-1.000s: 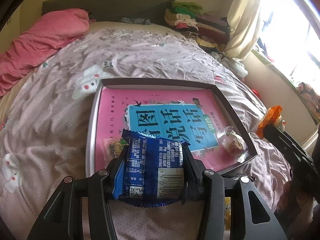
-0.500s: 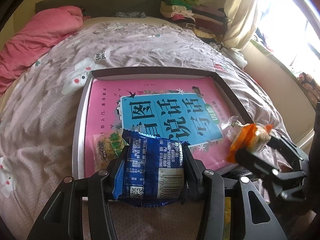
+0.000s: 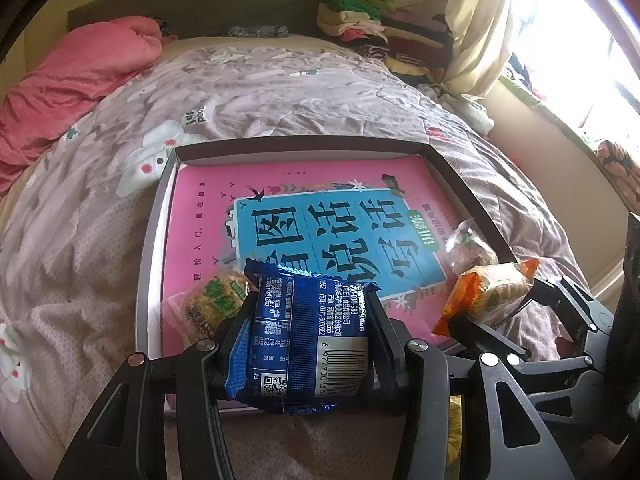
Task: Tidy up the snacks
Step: 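Carry the blue packet and bread roll over the pink tray with both tools, then lower the blue packet onto the tray with left tool while right tool releases the bread roll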
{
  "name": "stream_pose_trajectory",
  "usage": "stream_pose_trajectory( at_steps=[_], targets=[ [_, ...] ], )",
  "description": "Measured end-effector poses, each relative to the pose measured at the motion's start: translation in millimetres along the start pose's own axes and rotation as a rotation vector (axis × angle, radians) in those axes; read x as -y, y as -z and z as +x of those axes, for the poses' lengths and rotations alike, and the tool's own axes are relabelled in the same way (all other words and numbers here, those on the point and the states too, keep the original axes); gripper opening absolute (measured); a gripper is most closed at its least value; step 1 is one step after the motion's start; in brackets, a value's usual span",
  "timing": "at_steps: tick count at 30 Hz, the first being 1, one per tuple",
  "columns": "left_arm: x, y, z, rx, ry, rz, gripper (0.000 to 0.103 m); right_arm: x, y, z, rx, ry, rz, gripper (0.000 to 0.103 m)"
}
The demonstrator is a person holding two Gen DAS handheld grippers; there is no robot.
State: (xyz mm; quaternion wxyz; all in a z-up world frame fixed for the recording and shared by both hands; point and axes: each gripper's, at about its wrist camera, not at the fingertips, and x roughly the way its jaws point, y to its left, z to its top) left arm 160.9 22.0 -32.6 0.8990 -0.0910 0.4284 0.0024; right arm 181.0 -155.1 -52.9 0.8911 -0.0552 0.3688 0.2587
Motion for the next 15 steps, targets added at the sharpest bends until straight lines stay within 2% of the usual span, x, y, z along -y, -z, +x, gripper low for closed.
stream_pose_trajectory(
  at_steps=[8, 15],
  targets=[
    [0.8, 0.0, 0.5, -0.001, 0.0, 0.0, 0.052, 7.8, 1.2, 4.5, -0.03, 0.036, 0.02, 0.086],
    [2.7, -1.3, 3.1, -0.005, 0.003, 0.004, 0.052, 13.4, 0.6, 2.2, -0.029, 0.032, 0.049, 0.086]
  ],
)
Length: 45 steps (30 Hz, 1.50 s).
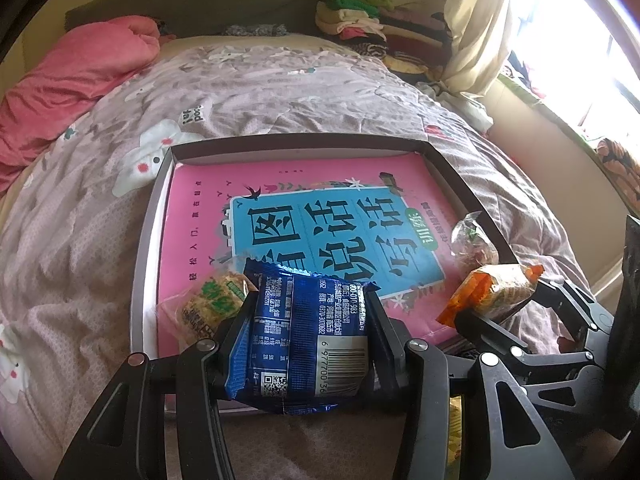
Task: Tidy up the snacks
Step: 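Lower the blue packet onto the tray with left tool while right tool releases the bread roll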
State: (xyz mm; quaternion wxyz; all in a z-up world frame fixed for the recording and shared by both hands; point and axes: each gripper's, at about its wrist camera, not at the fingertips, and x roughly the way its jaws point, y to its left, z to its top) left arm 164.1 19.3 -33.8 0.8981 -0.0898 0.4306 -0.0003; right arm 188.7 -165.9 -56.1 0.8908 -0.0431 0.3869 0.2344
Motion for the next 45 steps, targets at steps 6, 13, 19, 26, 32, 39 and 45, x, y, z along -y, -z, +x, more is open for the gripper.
stream_pose_trajectory(
  at_steps=[6, 13, 19, 26, 32, 39, 45],
  targets=[
    [8.0, -0.4, 1.5, 0.002, 0.012, 0.019, 0.052, 2.5, 2.1, -5.0, 0.007, -0.008, 0.018, 0.086],
    [14.5, 0.7, 4.8, -0.008, 0.019, 0.033, 0.052, 5.6, 3.5, -8.4, 0.011, -0.011, 0.033, 0.086],
    [13.9, 1.4, 7.8, -0.02, 0.019, 0.029, 0.053, 5.5, 3.5, -8.0, 0.009, -0.009, 0.031, 0.087],
    [11.8, 2.3, 10.8, -0.031, 0.012, 0.027, 0.055, 5.5, 2.7, -8.4, 0.01, -0.008, 0.032, 0.088],
    [8.0, 1.1, 10.2, -0.022, -0.003, 0.029, 0.056, 6.5, 2.2, -9.4, 0.014, -0.01, 0.036, 0.09],
    [2.9, -1.8, 13.0, 0.001, -0.019, 0.043, 0.056, 7.4, 1.6, -13.0, 0.03, -0.005, 0.04, 0.09],
    [6.2, -6.2, 16.0, 0.032, -0.06, 0.088, 0.056, 9.3, 1.3, -15.7, 0.042, -0.004, 0.043, 0.09]
  ],
)
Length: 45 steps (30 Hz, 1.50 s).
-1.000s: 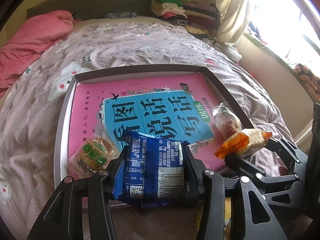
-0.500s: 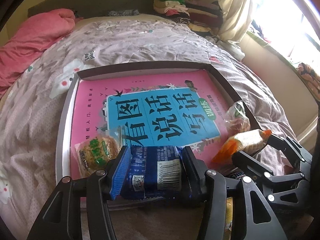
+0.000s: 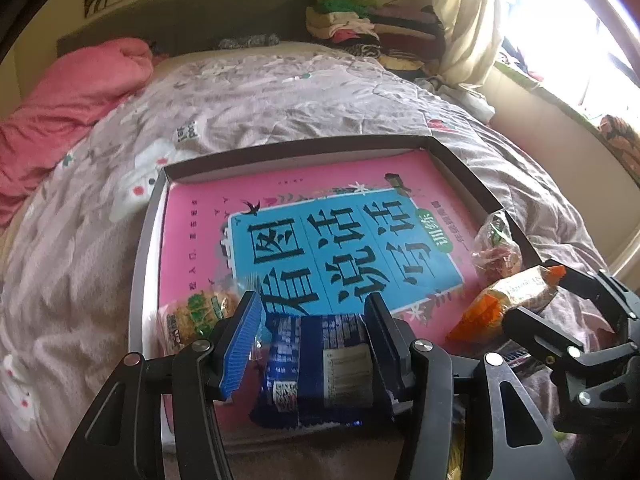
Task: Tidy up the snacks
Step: 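Lower the blue packet onto the tray with left tool while right tool releases the bread roll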
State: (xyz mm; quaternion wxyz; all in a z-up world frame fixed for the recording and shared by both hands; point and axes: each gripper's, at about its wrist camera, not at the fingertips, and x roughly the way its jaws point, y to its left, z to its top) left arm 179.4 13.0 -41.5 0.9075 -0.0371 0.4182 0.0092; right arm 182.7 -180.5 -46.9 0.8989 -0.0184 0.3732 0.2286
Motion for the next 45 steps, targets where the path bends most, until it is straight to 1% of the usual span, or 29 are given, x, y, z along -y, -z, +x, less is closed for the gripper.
stream_pose_trajectory(
  at_steps=[2, 9, 11, 14, 17, 20, 23, 26, 28, 37, 40, 43, 45],
  targets=[
    [-0.9, -1.2, -0.4, 0.003, -0.001, -0.004, 0.056, 0.5, 0.4, -1.0, 0.003, 0.002, -0.001, 0.09],
    [-20.9, -4.4, -19.1, 0.01, 0.048, -0.074, 0.056, 1.3, -0.2, -4.8, 0.01, 0.008, -0.007, 0.09],
    [-26.2, -2.5, -26.4, 0.015, 0.051, -0.079, 0.058, 2.5, -0.2, -6.1, 0.007, 0.01, -0.004, 0.091],
    [-33.1, 2.8, -36.8, 0.003, 0.062, -0.075, 0.059, 5.8, -1.1, -8.4, 0.009, 0.004, 0.013, 0.091],
    [-33.5, 9.6, -44.2, -0.008, 0.071, -0.053, 0.059, 8.6, -2.2, -12.6, 0.02, -0.001, 0.027, 0.092],
    [-27.3, 19.4, -47.7, -0.017, 0.05, -0.005, 0.059, 10.1, -2.3, -16.2, 0.028, -0.003, 0.034, 0.093],
    [-19.5, 25.4, -43.8, -0.04, 0.053, 0.028, 0.059, 10.8, -2.8, -19.3, 0.036, -0.003, 0.039, 0.093],
    [-11.6, 30.0, -38.6, -0.052, 0.022, 0.06, 0.059, 11.8, -3.1, -21.0, 0.04, -0.001, 0.043, 0.093],
    [-8.7, 31.0, -36.8, -0.049, 0.016, 0.065, 0.06, 13.4, -3.2, -21.9, 0.043, 0.0, 0.049, 0.093],
    [-14.8, 28.4, -26.7, -0.054, -0.001, 0.012, 0.062, 17.9, -4.2, -24.2, 0.057, 0.003, 0.062, 0.094],
    [-17.9, 25.6, -32.2, -0.035, 0.017, -0.013, 0.062, 19.9, -5.1, -25.4, 0.063, -0.003, 0.069, 0.094],
    [-21.1, 19.5, -43.3, -0.006, 0.043, -0.041, 0.069, 22.8, -6.1, -29.1, 0.08, -0.014, 0.083, 0.094],
    [-23.2, 14.9, -51.1, 0.014, 0.063, -0.063, 0.07, 25.3, -6.8, -32.7, 0.095, -0.018, 0.091, 0.094]
  ],
)
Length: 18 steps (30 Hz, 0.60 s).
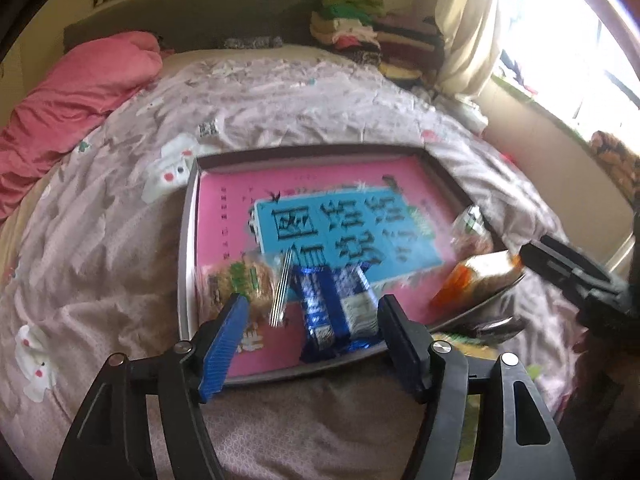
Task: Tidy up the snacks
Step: 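Lower the blue packet onto the tray with left tool while right tool releases the bread roll, then move left tool to the yellow snack bag while right tool reaches the light-green packet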
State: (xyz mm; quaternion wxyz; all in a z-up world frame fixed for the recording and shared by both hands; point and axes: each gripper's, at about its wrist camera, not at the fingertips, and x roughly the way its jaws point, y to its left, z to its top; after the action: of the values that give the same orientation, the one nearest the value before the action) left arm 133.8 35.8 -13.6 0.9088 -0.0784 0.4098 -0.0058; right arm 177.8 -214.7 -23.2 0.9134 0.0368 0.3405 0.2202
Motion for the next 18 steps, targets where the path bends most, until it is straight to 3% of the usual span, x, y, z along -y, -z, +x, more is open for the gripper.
stream_pose_trajectory(
  at_steps=[18],
  targets=[
    [13.5, 1.6, -45.8, 0.041, 0.07, 0.024, 0.074, 13.7, -0.5, -21.4, 0.052, -0.042, 0.059, 0.097]
  ],
)
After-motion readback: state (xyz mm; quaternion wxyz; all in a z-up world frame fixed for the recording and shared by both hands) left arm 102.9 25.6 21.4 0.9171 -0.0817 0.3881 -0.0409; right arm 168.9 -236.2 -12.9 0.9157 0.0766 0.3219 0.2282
